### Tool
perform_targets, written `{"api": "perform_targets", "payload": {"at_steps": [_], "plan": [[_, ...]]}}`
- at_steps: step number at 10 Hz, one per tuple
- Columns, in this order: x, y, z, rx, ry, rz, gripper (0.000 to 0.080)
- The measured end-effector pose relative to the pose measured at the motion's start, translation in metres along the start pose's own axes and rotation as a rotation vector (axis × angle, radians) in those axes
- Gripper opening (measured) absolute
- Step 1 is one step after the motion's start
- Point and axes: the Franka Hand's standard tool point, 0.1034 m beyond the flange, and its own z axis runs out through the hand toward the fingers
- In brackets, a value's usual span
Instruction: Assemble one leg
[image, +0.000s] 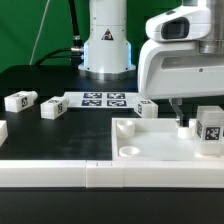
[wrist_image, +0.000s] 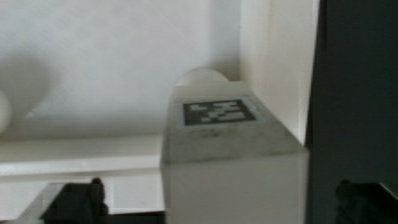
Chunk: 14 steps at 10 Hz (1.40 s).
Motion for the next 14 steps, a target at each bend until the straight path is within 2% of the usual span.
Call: {"api": "perform_targets", "payload": {"at_steps": [1,2,3,4,6,8,14], "plan": [[0.0000,0.0000,0.0000,0.000,0.000,0.000,0.0536],[0.0000,0.0000,0.0000,0.000,0.000,0.000,0.0332],[0.0001,0.0006,0.0000,0.000,0.000,0.010,0.0332],[0.0002,0.0008,0.0000,-0.001,0.000,0.041,0.0290],[0.0002,0.0021,0.0002,0.004,0.000,0.117,0.0290],[0.0005,0.0055,0.0002,0.020,0.008,0.358,0.0290],[-0.0041,0.0094,0.0011,0.016,0.043,1.081,0.0291]]}}
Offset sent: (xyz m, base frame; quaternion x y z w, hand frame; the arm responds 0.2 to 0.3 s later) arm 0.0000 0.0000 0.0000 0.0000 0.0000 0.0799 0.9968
